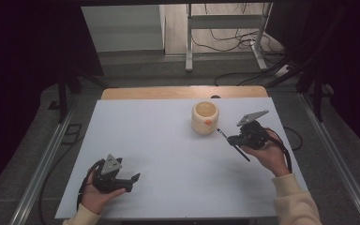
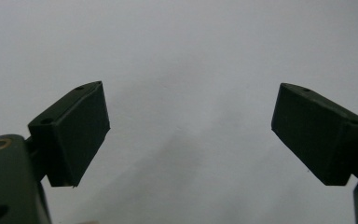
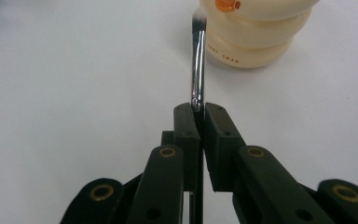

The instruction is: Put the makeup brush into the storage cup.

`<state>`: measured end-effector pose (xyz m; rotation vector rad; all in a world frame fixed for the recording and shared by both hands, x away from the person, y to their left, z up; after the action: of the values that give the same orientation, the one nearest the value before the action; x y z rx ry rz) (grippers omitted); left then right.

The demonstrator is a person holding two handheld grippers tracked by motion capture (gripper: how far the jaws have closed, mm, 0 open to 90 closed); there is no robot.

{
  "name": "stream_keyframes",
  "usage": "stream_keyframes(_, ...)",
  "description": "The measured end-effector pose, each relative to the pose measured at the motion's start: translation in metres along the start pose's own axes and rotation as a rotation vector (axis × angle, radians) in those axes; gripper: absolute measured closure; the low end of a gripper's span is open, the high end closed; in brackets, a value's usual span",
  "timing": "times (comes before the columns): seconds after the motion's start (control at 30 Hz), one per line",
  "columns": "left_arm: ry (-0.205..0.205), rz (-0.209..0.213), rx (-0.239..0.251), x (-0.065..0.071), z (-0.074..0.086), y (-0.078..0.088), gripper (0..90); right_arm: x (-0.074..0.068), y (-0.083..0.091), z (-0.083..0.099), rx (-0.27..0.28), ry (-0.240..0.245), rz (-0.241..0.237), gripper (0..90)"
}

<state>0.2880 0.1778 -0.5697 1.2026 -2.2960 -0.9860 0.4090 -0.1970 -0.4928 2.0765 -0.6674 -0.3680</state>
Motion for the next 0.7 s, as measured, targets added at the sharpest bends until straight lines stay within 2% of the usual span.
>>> stream_keyframes(0.17,0.003,0.001,0.003,0.0,0.0,0.0,11.4,-0.001,0.001,-0.002,0.015,-0.015,0.001,83.9)
stream_keyframes(0.23,0.005,0.001,0.005,0.0,0.0,0.0,11.5,-0.001,0.003,-0.005,0.035,-0.037,-0.001,83.9)
stream_keyframes(0.63,0.002,0.0,0.006,0.0,-0.001,0.001,11.5,-0.004,0.007,-0.011,0.083,-0.062,-0.006,83.9)
stream_keyframes(0.7,0.002,0.001,0.007,0.0,-0.001,0.001,11.4,-0.004,0.007,-0.012,0.097,-0.078,0.0,83.9)
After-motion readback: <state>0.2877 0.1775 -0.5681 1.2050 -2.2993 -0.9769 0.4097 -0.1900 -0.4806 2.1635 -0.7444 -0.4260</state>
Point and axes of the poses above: each handheld gripper's, and its own axes: y roughly backward along the jaws, z roughly out of its underside, x roughly to its right, the point moved 8 cm from there along -y, roughly forward along the jaws, and after that the axes turned 5 degrees about -x, right-handed, at the moved point
